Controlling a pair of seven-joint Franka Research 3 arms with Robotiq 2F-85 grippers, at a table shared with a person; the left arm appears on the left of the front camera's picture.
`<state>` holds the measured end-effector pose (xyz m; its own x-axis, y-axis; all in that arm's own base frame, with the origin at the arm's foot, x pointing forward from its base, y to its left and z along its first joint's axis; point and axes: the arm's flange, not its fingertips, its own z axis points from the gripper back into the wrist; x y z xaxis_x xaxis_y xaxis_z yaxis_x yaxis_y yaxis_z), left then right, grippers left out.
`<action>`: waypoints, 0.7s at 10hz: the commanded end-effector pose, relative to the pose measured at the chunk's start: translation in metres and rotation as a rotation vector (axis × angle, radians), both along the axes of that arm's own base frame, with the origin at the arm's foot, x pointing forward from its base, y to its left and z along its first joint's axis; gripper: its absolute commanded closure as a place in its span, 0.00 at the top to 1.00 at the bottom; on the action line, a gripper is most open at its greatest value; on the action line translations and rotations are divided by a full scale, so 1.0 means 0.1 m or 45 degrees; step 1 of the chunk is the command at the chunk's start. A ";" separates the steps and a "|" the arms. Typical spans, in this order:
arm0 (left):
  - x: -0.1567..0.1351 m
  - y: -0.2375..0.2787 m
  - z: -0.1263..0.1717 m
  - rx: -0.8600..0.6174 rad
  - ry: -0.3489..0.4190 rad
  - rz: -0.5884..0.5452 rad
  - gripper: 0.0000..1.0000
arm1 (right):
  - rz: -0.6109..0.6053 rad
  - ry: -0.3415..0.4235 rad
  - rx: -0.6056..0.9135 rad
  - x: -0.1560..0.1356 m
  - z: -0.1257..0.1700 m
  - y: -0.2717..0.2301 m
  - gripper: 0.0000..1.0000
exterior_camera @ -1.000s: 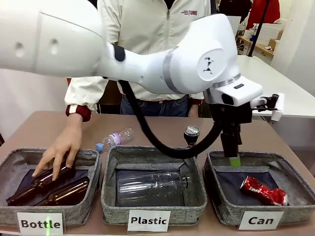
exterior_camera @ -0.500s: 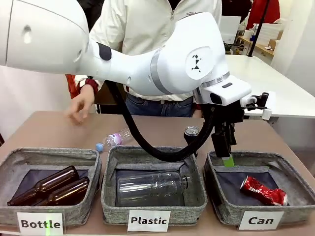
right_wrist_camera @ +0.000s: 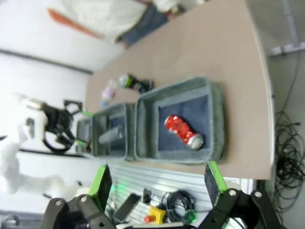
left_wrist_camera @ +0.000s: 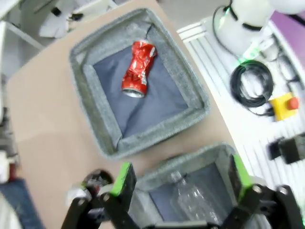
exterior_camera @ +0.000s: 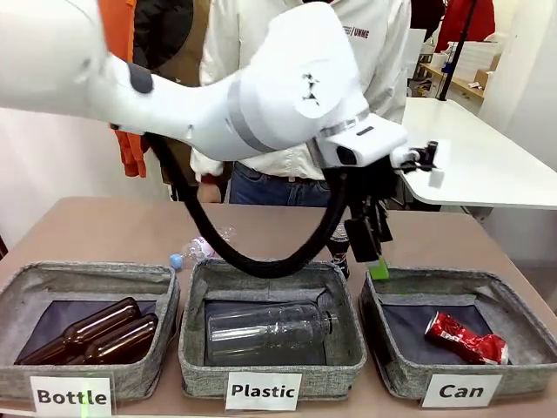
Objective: Sort the can waste into the basket.
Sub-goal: Pick up the can waste from the table and place it in the right Fabric basket.
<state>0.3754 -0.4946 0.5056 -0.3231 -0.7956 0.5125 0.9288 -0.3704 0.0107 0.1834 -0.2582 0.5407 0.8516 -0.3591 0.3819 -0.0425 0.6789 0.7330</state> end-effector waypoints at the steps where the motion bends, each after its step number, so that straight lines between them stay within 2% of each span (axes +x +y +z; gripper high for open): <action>1: -0.16 0.79 0.15 -0.095 -0.025 0.106 1.00 | 0.186 0.033 -0.057 0.25 -0.08 0.63 1.00; 2: -0.12 1.21 0.24 -0.160 -0.057 0.234 1.00 | 0.276 0.043 -0.079 0.37 -0.13 0.94 1.00; 3: -0.09 1.69 0.28 -0.224 -0.024 0.350 1.00 | 0.392 0.036 -0.056 0.45 -0.17 1.23 1.00; 4: -0.14 2.28 0.31 -0.297 0.072 0.448 1.00 | 0.535 0.060 -0.030 0.53 -0.25 1.59 1.00; 5: -0.11 2.79 0.26 -0.441 0.270 0.581 1.00 | 0.656 0.139 0.043 0.71 -0.34 1.81 1.00; 6: -0.15 3.27 0.16 -0.574 0.494 0.752 1.00 | 0.797 0.262 0.145 0.91 -0.44 2.00 1.00; 7: -0.27 3.74 0.00 -0.715 0.737 0.928 1.00 | 0.817 0.315 0.253 1.08 -0.54 2.18 1.00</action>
<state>0.3612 -0.1524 0.5199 0.3196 -0.4955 0.8077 0.9446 0.0989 -0.3131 0.2674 -0.0394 0.4903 0.9540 0.1942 0.2283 -0.2953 0.4794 0.8264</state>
